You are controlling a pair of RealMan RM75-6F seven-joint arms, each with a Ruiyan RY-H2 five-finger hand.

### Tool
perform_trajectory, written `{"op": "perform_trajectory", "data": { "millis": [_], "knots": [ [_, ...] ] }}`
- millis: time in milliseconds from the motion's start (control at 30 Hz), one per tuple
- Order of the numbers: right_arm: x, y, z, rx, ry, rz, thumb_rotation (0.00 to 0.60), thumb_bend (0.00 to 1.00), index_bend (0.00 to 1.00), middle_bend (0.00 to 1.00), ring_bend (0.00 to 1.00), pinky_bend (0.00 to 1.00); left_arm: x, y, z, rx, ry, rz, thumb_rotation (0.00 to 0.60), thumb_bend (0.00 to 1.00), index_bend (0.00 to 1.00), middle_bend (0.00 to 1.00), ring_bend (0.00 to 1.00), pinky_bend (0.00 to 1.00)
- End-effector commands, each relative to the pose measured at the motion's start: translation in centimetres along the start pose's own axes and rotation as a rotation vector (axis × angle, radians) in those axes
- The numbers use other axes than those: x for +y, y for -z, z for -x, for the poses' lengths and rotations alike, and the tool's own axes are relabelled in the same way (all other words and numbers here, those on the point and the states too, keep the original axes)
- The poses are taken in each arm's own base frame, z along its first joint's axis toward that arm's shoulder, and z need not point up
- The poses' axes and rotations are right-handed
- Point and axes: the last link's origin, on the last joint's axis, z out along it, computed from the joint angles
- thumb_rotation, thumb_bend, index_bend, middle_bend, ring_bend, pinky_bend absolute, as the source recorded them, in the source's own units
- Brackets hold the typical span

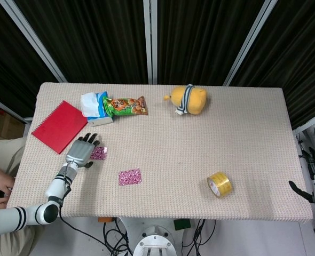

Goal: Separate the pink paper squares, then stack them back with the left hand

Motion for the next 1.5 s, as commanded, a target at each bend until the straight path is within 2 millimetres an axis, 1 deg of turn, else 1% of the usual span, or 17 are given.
{"op": "perform_trajectory", "data": {
  "millis": [33,133,633,833,1067,1200,1267,1333,1433,1500],
  "knots": [
    [0.0,0.0,0.1,-0.002,-0.001,0.0,0.6,0.52,0.0,0.0,0.0,0.0,0.1,-0.1,0.0,0.0,0.003,-0.002,0.599,0.23,0.23,0.01,0.0,0.2],
    [0.0,0.0,0.2,-0.004,0.001,-0.001,0.6,0.52,0.0,0.0,0.0,0.0,0.2,-0.1,0.0,0.0,0.012,0.003,0.599,0.23,0.26,0.01,0.0,0.2],
    [0.1,0.0,0.3,-0.011,0.006,0.0,0.6,0.52,0.0,0.0,0.0,0.0,0.8,-0.5,-0.4,0.0,0.039,0.018,0.6,0.23,0.31,0.01,0.0,0.2],
    [0.0,-0.1,0.3,-0.011,0.007,-0.002,0.6,0.52,0.0,0.0,0.0,0.0,0.8,-0.7,-0.6,0.004,0.041,0.014,0.6,0.23,0.37,0.01,0.0,0.2],
    [0.0,-0.1,0.3,-0.01,0.008,-0.001,0.6,0.52,0.0,0.0,0.0,0.0,0.9,-0.6,-0.8,0.012,0.049,0.014,0.6,0.23,0.41,0.02,0.0,0.2],
    [-0.1,-0.1,0.3,-0.01,0.008,-0.004,0.6,0.52,0.0,0.0,0.0,0.0,0.9,-0.4,-1.2,0.016,0.081,0.009,0.6,0.23,0.41,0.02,0.0,0.2],
    [-0.1,-0.1,0.3,-0.009,0.008,-0.004,0.6,0.52,0.0,0.0,0.0,0.0,1.0,-0.1,-1.5,0.008,0.131,-0.001,0.6,0.23,0.41,0.02,0.0,0.2],
    [-0.1,-0.2,0.3,-0.01,0.009,-0.002,0.6,0.52,0.0,0.0,0.0,0.0,1.2,0.4,-2.0,0.008,0.165,-0.007,0.6,0.23,0.42,0.02,0.0,0.2],
    [0.1,-0.2,0.5,-0.017,0.012,0.005,0.6,0.52,0.0,0.0,0.0,0.0,1.5,1.3,-2.4,0.017,0.168,-0.016,0.6,0.23,0.43,0.02,0.0,0.2],
    [0.2,-0.3,0.7,-0.026,0.01,0.009,0.6,0.52,0.0,0.0,0.0,0.0,2.2,2.1,-2.6,0.012,0.173,-0.01,0.6,0.23,0.43,0.02,0.0,0.2]
  ]
}}
